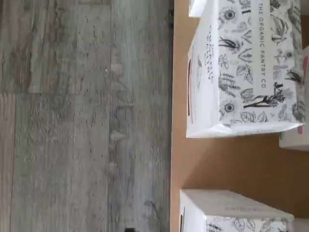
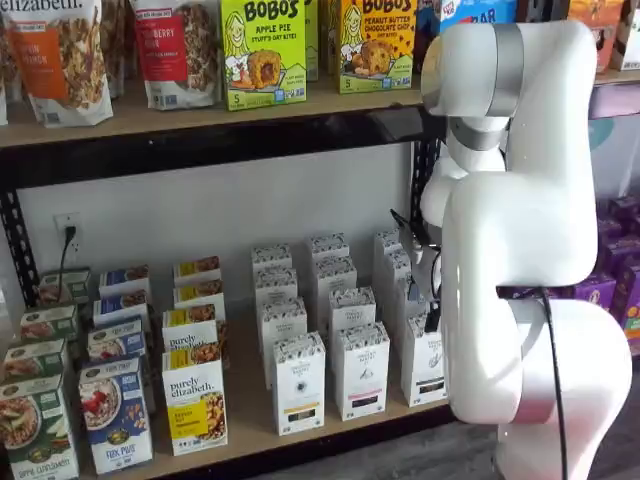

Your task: Pick up the white box with a green strip in the middle, on the bottom shelf, the sixth box from the left

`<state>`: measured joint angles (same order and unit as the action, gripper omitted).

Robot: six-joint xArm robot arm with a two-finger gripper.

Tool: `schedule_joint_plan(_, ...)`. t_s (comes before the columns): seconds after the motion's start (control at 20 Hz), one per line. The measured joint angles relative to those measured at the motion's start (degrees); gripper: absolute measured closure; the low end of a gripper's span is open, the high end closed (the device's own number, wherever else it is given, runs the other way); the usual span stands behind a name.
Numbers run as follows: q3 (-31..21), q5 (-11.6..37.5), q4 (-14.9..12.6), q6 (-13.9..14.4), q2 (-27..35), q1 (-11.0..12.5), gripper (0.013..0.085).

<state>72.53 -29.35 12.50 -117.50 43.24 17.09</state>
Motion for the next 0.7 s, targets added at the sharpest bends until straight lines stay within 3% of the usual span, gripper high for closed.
schedule_joint_plan(0.15,3.41,-2.68,-4.99,4.49,1.72,-0.06,0.013)
schedule_joint_plan(0.5,9.17,-5.23,-6.34,5.8,5.23,-0.08,0.013)
schedule_joint_plan(0.7,11.85,-6.08,-8.5,7.45,7.44,0.09,0.013)
